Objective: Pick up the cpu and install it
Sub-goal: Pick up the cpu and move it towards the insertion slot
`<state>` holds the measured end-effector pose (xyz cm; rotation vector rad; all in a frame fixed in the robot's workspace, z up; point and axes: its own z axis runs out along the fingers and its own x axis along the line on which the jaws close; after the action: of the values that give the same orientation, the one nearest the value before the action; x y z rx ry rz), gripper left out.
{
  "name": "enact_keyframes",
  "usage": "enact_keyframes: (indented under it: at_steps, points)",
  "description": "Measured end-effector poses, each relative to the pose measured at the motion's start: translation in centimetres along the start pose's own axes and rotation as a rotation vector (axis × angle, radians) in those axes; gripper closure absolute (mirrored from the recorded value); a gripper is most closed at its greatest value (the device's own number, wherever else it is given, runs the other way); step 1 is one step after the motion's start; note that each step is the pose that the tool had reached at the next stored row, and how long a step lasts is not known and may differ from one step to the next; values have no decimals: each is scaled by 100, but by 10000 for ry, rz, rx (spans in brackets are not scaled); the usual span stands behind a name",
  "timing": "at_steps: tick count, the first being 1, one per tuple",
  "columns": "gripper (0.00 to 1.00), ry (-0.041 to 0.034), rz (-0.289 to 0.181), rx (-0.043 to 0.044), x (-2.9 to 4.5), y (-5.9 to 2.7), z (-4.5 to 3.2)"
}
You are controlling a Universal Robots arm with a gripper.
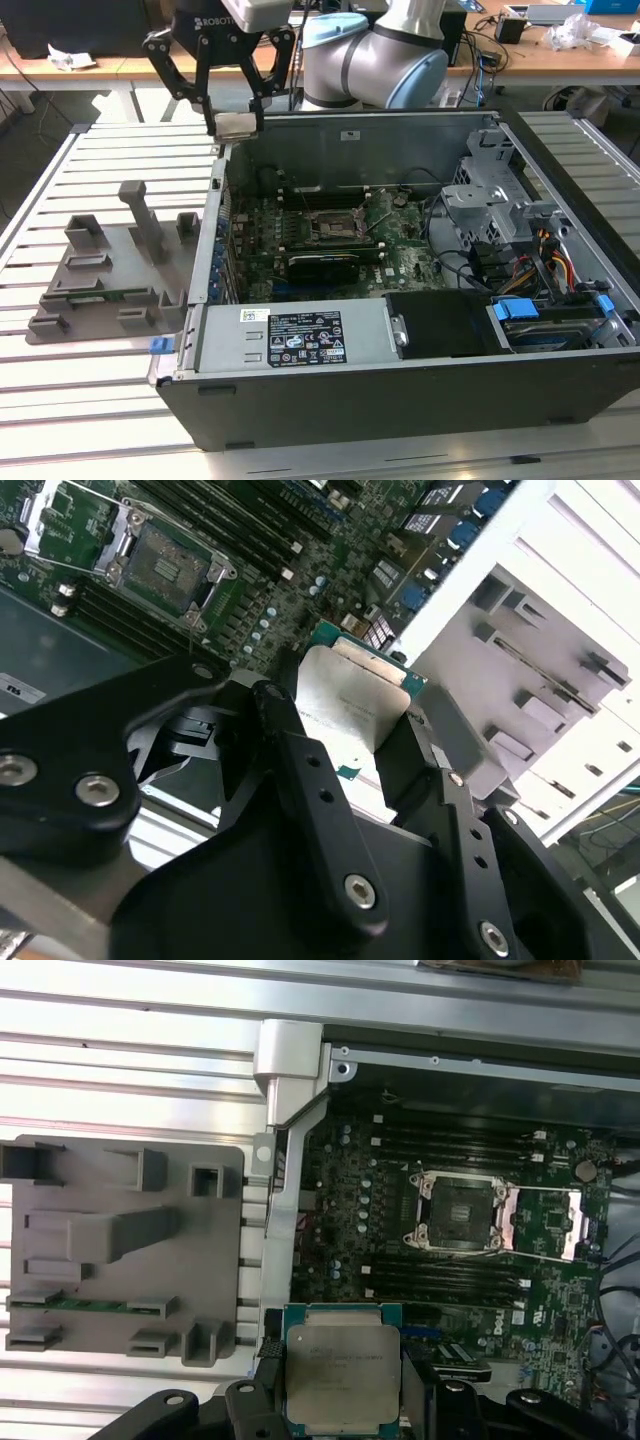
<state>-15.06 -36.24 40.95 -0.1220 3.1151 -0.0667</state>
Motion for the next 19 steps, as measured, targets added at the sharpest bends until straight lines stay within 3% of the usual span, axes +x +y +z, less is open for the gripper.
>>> enact_keyframes:
  at_steps: [5,11,15,19]
  points:
    - [45,0,-2,0,-82,-6,13]
    - [45,0,-1,0,-233,-17,33]
    - [45,0,-1,1,-278,-20,40]
    - [45,5,-1,1,-361,-22,94]
